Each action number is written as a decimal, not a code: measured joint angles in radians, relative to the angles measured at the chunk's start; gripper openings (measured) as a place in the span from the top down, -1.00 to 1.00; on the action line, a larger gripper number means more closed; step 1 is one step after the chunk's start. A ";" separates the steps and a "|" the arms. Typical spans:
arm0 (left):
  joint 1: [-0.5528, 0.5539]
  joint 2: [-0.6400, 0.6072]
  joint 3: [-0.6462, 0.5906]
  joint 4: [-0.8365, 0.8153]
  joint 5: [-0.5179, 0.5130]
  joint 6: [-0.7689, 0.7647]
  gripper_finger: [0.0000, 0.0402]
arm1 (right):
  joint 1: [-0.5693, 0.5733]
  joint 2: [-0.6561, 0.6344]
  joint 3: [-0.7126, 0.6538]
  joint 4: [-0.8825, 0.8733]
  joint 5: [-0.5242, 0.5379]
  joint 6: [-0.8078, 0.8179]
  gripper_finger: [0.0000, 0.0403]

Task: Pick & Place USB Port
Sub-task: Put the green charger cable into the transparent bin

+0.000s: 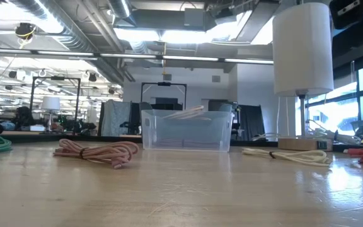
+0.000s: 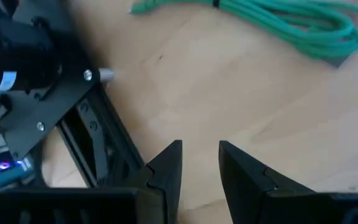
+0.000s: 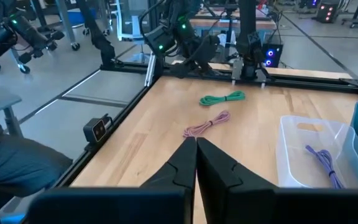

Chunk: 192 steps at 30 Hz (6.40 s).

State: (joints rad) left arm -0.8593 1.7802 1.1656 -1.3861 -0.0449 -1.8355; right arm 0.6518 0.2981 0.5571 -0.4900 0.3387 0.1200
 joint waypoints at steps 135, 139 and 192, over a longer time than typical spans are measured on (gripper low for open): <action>0.998 0.294 0.676 0.463 -0.232 2.055 0.98 | 0.000 0.001 -0.001 0.000 0.000 0.002 0.92; 0.999 0.295 0.679 0.459 -0.181 1.995 0.98 | 0.000 0.001 -0.001 0.000 0.000 0.002 0.92; 1.089 0.490 0.681 0.555 -0.080 2.034 0.77 | 0.000 0.000 -0.001 0.000 0.000 0.002 0.92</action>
State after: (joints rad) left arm 0.2295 2.2704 1.8469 -0.8314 -0.1245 0.1982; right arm 0.6518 0.2985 0.5564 -0.4904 0.3389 0.1215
